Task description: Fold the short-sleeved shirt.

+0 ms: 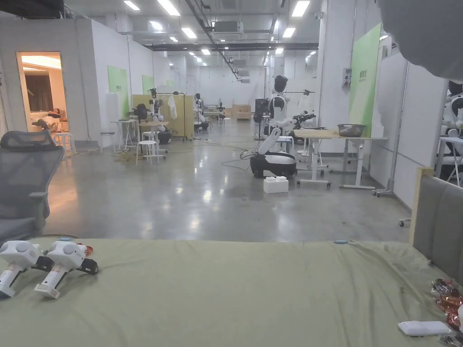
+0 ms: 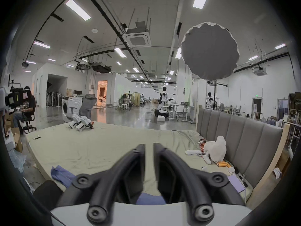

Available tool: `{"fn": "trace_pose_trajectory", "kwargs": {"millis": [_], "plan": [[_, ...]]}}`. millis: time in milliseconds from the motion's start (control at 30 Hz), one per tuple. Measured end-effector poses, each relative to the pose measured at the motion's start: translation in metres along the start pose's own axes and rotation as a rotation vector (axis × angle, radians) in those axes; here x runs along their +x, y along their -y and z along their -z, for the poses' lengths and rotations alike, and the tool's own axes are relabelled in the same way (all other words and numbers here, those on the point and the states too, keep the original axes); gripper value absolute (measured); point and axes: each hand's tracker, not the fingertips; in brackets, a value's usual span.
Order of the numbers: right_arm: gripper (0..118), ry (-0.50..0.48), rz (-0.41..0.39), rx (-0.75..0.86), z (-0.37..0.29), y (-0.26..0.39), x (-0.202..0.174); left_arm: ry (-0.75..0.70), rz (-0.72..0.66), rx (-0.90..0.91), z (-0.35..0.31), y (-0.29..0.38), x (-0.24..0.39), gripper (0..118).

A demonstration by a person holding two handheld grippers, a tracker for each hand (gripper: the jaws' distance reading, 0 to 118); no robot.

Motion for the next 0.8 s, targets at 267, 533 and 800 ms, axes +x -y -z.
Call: {"fn": "trace_pose_trajectory", "kwargs": {"millis": [267, 533, 800], "plan": [[0, -0.031, 0.045, 0.016, -0.003, 0.0, -0.003, 0.05, 0.021, -0.024, -0.001, -0.003, 0.005, 0], [0, -0.04, 0.042, 0.005, 0.001, 0.001, -0.004, 0.061, -0.023, -0.035, 0.008, -0.002, 0.0, 0], [0, -0.04, 0.066, -0.066, 0.008, 0.019, 0.0, 0.092, -0.329, -0.334, 0.057, 0.061, -0.065, 108]]}}
